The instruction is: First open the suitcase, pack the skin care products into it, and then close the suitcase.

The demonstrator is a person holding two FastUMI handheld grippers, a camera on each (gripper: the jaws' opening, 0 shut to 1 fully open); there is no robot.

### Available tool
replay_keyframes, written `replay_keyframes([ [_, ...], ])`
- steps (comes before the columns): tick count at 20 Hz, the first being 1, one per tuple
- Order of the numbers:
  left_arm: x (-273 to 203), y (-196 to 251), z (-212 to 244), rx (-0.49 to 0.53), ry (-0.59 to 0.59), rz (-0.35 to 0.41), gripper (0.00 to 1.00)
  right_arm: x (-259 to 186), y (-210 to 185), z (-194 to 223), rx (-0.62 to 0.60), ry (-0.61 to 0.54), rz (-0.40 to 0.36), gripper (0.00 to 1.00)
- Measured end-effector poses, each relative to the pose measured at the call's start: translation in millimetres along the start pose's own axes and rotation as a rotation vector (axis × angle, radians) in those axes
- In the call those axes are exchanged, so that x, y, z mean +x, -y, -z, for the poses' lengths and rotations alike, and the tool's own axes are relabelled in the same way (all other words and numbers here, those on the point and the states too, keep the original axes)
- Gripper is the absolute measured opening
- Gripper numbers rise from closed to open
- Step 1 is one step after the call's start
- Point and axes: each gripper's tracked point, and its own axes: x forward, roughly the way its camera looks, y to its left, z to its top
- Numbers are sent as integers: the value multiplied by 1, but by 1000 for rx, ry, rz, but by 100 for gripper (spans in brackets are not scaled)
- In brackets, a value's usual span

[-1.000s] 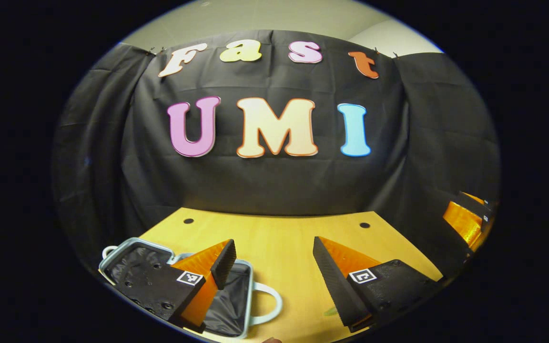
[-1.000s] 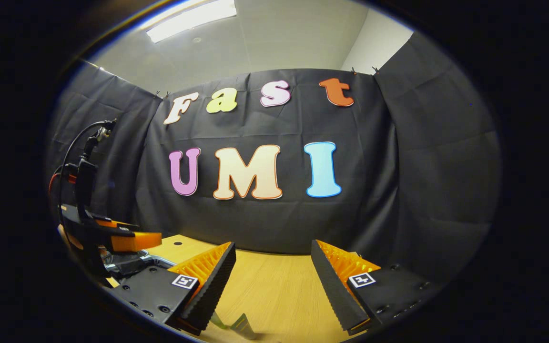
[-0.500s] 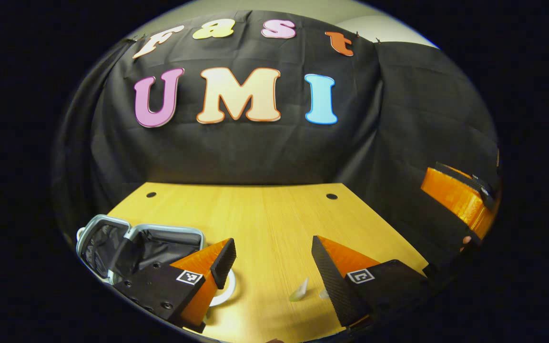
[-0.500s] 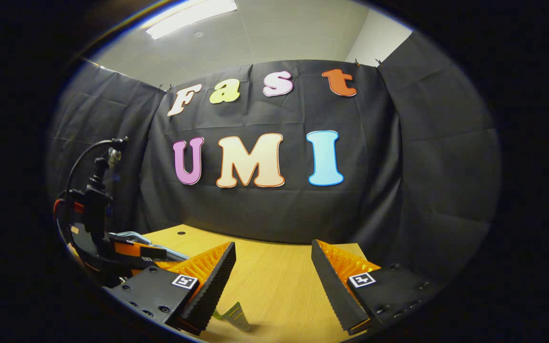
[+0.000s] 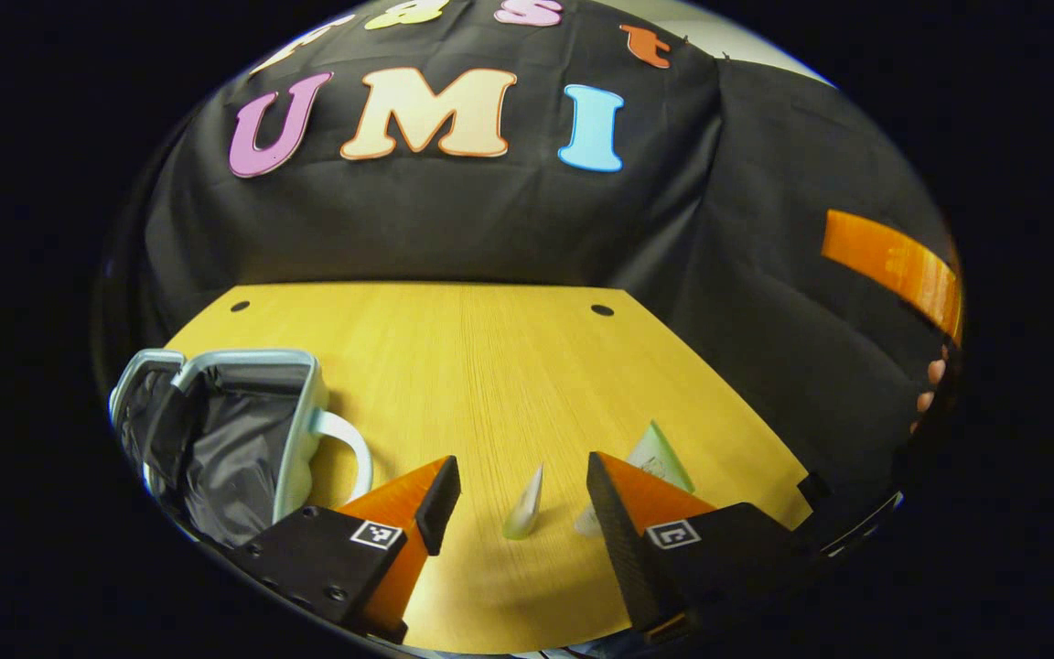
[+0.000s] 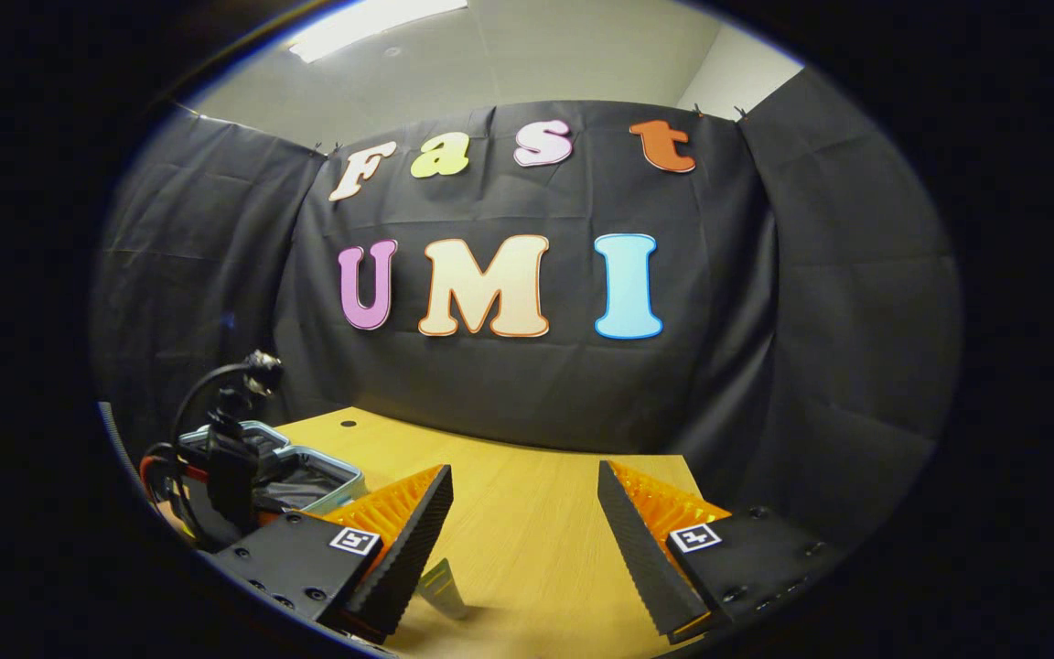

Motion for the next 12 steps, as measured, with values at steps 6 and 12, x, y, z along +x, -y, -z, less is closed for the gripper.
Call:
replay_keyframes([
  [6, 29, -5, 45, -28, -104, -13, 54, -5, 2, 11, -30, -30, -5, 99],
  [12, 48, -8, 60, -50, -140, -10, 21, -6, -19, 38, -18, -81, -69, 99],
])
